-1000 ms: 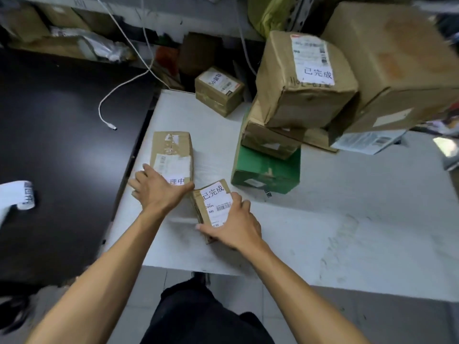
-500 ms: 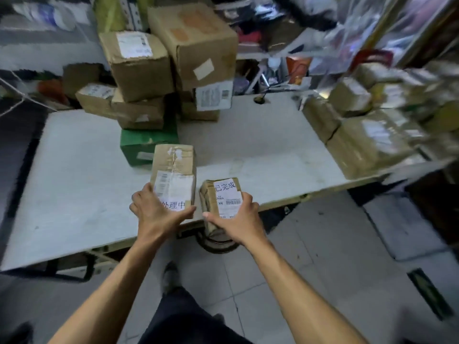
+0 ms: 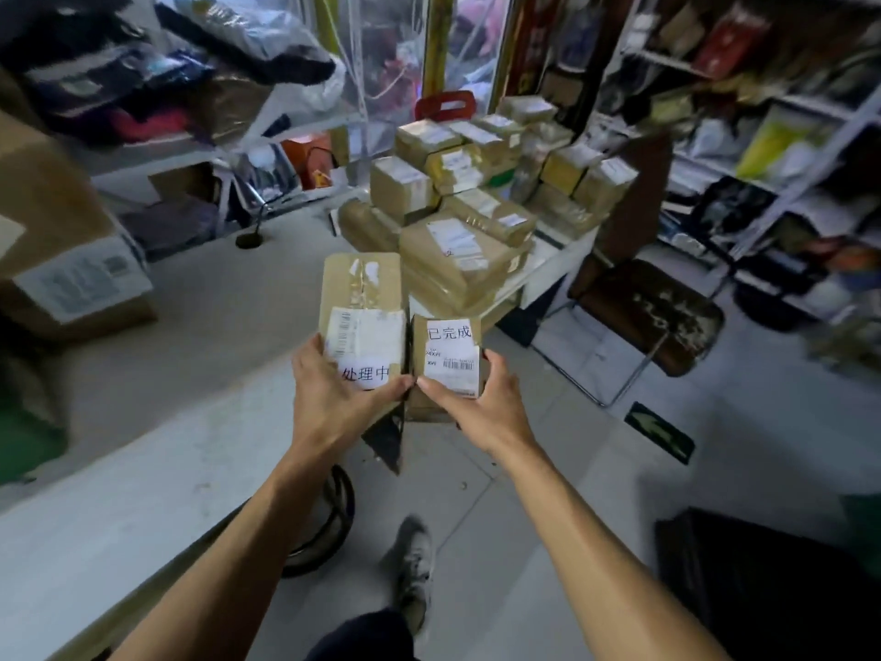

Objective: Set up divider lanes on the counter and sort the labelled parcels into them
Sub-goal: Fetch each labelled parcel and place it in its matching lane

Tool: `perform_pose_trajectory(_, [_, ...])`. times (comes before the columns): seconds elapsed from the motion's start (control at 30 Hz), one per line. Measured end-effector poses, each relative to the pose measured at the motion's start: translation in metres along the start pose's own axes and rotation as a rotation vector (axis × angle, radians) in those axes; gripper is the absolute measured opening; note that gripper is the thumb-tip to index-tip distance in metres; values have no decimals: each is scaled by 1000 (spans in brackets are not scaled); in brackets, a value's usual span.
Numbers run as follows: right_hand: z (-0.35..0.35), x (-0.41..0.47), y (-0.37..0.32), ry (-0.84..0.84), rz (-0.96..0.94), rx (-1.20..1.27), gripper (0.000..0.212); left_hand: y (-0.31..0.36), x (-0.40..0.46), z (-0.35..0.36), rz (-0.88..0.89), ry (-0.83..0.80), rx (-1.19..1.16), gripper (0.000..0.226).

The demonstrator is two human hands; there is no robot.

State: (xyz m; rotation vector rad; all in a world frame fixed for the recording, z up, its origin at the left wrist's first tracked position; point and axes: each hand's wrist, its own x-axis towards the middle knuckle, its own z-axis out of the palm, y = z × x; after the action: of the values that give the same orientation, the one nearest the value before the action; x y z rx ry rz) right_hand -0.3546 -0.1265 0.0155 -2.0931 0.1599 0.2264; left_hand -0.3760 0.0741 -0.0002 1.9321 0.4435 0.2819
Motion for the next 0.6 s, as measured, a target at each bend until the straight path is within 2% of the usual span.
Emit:
perform_pose_trajectory(0.13, [-48,58,5,48,-79,60,104,41,47,56,34,-2,-85,117])
perform_pose_trajectory(0.37, [-110,165,12,50,-163,141,102,100,114,134,97,17,-60,132])
perform_pose_trajectory(0.5, [-136,204,18,41,-228,263,86,126,135,169,119,29,-42,139])
perform_pose_trajectory(0.6, [-156,235,28,33,-239,328,90,139,149,196,135,41,-19,139])
